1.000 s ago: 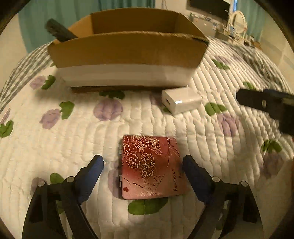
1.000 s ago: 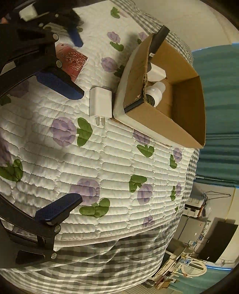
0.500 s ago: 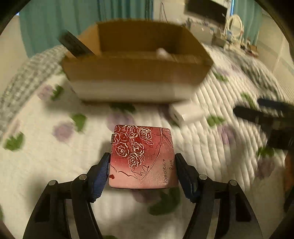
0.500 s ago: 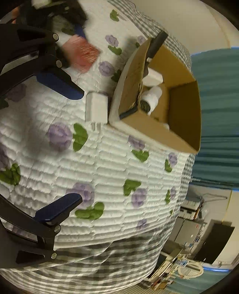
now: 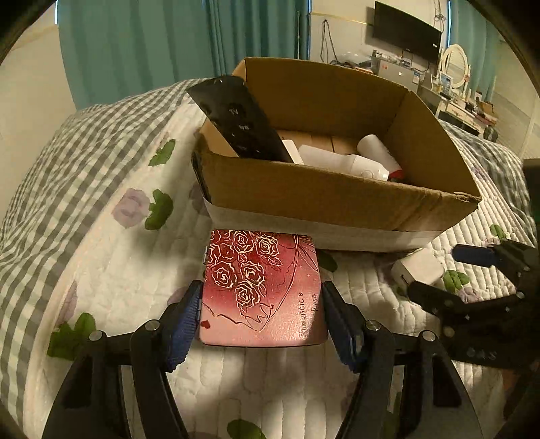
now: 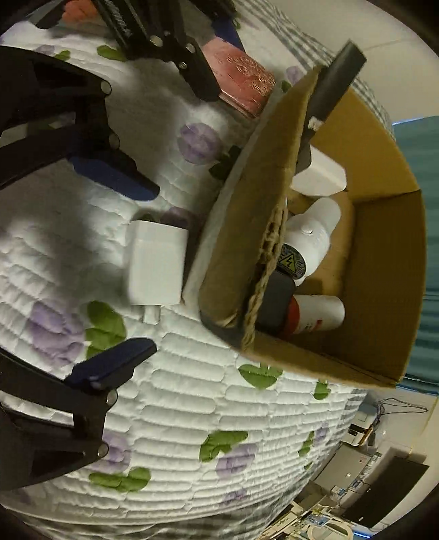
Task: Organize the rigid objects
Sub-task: 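Grasp the pink rose card with the left tool while the right tool grasps the white charger, then place the pink card and white charger into the box, open both tools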
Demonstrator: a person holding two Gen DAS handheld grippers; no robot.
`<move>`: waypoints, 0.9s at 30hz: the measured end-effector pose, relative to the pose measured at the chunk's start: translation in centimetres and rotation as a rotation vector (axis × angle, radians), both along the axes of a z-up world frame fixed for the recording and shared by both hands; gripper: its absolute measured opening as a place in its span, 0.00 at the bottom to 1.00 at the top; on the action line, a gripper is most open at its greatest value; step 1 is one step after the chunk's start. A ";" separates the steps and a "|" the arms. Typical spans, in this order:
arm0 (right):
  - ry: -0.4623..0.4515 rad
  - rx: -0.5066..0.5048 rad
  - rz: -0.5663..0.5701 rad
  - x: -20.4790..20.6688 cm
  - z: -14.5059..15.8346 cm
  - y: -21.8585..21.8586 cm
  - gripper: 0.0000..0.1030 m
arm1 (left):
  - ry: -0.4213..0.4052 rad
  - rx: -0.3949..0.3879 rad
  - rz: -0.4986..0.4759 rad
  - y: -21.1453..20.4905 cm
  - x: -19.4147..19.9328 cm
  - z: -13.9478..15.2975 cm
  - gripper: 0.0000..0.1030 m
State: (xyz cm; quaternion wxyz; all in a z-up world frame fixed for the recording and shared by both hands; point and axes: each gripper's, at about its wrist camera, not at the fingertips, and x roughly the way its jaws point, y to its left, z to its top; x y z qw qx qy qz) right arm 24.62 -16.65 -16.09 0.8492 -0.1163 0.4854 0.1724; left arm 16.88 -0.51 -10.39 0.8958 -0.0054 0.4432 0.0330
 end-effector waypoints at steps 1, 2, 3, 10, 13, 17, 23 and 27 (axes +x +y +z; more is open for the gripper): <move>0.007 0.001 -0.006 0.3 -0.2 0.1 0.77 | 0.004 -0.005 -0.006 0.0 0.1 -0.1 0.67; 0.017 0.004 -0.013 0.7 -0.4 0.1 0.74 | 0.005 -0.008 -0.010 0.1 0.2 -0.2 0.67; 0.031 0.001 -0.018 1.0 -0.8 0.2 0.65 | 0.007 -0.010 -0.013 0.1 0.3 -0.3 0.67; 0.014 -0.060 0.020 0.1 -0.3 1.3 0.52 | 0.016 -0.021 -0.036 0.0 -0.1 -0.4 0.67; -0.012 -0.070 0.024 -1.3 0.8 1.0 0.52 | 0.009 -0.027 -0.045 0.0 -0.7 0.1 0.67; -0.077 -0.072 0.031 -3.8 3.9 0.3 0.52 | -0.013 -0.039 -0.065 0.0 -1.9 1.7 0.67; -0.199 -0.045 0.042 -6.9 10.3 0.2 0.52 | -0.090 -0.053 -0.115 -0.2 -3.0 6.7 0.67; -0.293 0.005 0.030 -6.3 15.8 0.8 0.52 | -0.176 -0.014 -0.154 -0.6 -1.9 11.5 0.67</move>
